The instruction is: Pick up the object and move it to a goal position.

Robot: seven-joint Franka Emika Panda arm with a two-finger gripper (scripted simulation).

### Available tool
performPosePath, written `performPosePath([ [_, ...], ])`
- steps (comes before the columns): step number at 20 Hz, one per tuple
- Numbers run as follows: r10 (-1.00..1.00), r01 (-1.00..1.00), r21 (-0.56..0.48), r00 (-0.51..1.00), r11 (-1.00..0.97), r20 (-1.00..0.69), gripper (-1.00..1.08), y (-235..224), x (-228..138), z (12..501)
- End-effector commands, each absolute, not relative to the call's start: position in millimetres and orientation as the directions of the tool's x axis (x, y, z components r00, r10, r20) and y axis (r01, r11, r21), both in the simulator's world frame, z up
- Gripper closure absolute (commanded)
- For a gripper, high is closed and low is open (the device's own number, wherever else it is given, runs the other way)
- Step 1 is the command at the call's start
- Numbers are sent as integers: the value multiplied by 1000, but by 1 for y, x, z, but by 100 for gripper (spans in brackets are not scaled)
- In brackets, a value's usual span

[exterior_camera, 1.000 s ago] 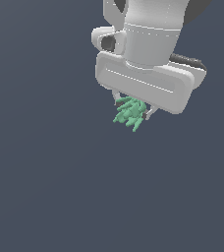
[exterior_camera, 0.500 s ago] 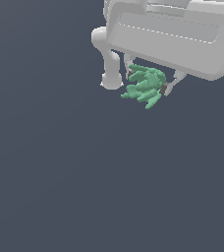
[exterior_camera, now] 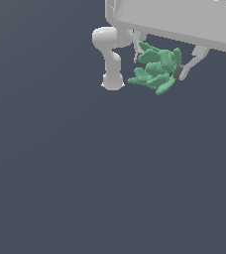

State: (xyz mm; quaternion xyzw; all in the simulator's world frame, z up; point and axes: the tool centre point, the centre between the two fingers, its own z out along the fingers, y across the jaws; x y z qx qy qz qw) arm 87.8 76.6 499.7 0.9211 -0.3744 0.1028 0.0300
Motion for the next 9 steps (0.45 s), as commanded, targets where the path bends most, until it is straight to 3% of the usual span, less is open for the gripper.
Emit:
performPosePath([
  [1,-688,-701,-22,694,-713,214,108,78,88,504],
  [9,-691,-704,-23,690,-710,215,108,78,90,508],
])
